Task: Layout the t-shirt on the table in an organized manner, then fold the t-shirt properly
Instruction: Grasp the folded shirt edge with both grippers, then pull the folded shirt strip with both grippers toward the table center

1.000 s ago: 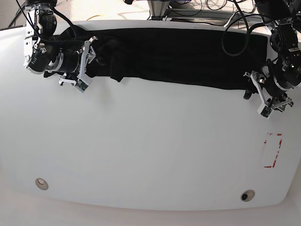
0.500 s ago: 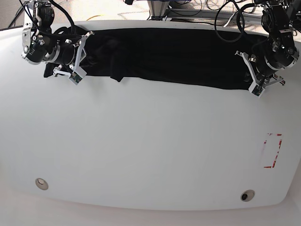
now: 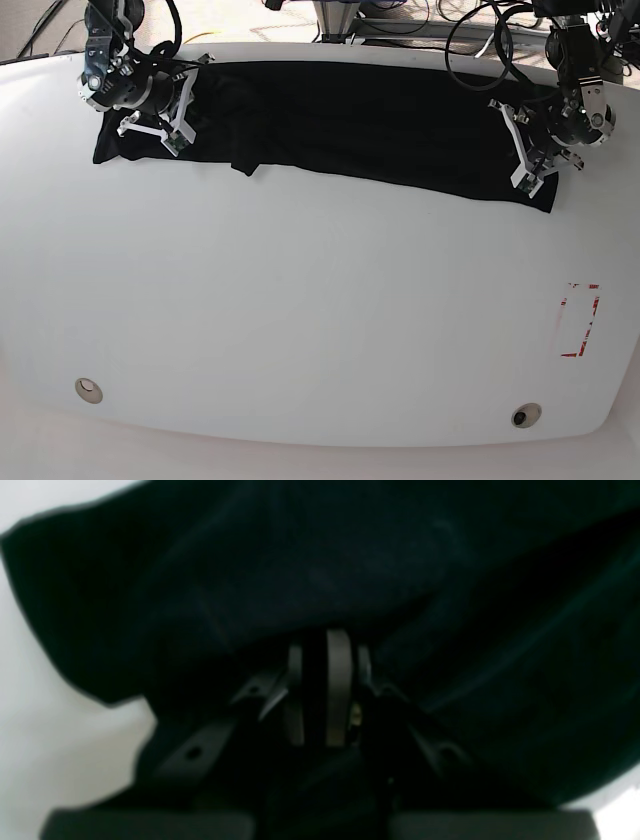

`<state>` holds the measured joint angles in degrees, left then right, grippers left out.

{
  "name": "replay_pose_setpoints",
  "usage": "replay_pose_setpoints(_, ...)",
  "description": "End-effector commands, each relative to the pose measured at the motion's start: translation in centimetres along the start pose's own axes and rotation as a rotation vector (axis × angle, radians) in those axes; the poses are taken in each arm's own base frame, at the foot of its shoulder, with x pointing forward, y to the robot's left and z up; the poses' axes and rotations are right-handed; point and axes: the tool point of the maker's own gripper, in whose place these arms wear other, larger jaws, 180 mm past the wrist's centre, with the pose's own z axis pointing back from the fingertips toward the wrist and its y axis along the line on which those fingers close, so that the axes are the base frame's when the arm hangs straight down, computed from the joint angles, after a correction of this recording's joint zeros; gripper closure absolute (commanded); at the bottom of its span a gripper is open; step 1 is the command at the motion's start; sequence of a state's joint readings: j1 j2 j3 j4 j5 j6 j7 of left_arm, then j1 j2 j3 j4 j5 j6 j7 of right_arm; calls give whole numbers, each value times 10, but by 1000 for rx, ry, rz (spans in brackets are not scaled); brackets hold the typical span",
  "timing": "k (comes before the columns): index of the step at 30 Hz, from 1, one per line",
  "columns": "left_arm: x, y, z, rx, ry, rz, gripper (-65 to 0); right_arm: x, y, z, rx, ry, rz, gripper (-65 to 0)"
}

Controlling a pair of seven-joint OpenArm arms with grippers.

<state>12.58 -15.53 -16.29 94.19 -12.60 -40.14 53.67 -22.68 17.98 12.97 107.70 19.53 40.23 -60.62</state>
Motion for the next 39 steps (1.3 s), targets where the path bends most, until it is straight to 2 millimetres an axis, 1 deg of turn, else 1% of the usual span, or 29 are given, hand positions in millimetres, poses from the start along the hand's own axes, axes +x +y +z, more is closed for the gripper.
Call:
replay_pose_setpoints(1, -12, -1, -18, -20, 51, 9, -46, 7, -19, -7, -58, -10, -6, -24)
replay_pose_setpoints(2, -12, 1, -24, -22, 62, 6, -46, 6, -24, -12, -67, -11, -13, -24)
replay_pose_setpoints(5, -7, 7, -34, -23, 72, 6, -46, 7, -34, -21, -81, -13, -25, -24)
replay_pose_setpoints(7, 0, 10, -41, -27, 67, 9, -46, 10, -42, -26, -87, -18, -37, -24)
replay_pose_setpoints(9, 11, 13, -48, -36, 58, 9, -46, 12, -51, -34, -86, -15, -58, -24)
replay_pose_setpoints(10, 14, 14, -49, -38, 55, 10, -46, 12, -53, -35, -86, -15, -63, -24)
replay_pose_setpoints(11, 20, 16, -51, -39, 48, 10, -46, 15, -58, -39, -85, -15, -75, -24)
replay_pose_setpoints(13, 26, 20, -52, -36, 40, 11, -46, 18, -66, -41, -90, -15, -83, -24)
replay_pose_setpoints(14, 29, 21, -52, -34, 35, 12, -46, 20, -75, -40, -100, -14, -85, -24)
replay_pose_setpoints(17, 32, 23, -51, -30, 29, 10, -46, 26, -86, -40, -109, -21, -92, -25)
replay_pose_setpoints(20, 37, 23, -50, -27, 20, 4, -46, 38, -95, -36, -126, -44, -82, -25)
replay_pose_setpoints(24, 43, 24, -46, -18, 4, -7, -47, 56, -102, -22, -163, -81, -40, -27)
replay_pose_setpoints(25, 46, 25, -45, -14, -5, -12, -49, 65, -103, -14, -183, -90, -17, -32)
replay_pose_setpoints(27, 47, 26, -42, -7, -5, -19, -49, 71, -104, -4, -208, -91, 6, -57)
replay_pose_setpoints(28, 48, 28, -40, 0, -2, -25, -50, 78, -105, 5, -233, -97, 19, -105)
replay_pose_setpoints(29, 49, 28, -39, 5, -1, -29, -50, 83, -107, 12, -251, -106, 29, -140)
replay_pose_setpoints(31, 53, 30, -35, 15, -3, -41, -50, 96, -107, 25, -284, -132, 47, -233)
replay_pose_setpoints(34, 60, 31, -28, 33, -14, -61, -56, 110, -101, 37, -312, -155, 69, -358)
replay_pose_setpoints(35, 63, 32, -26, 40, -16, -68, -69, 113, -98, 41, -321, -161, 77, -393)
replay_pose_setpoints(37, 65, 34, -23, 50, -14, -75, -110, 118, -93, 45, -323, -166, 86, -430)
replay_pose_setpoints(39, 68, 34, -19, 59, -16, -84, -160, 121, -87, 46, -319, -169, 90, -439)
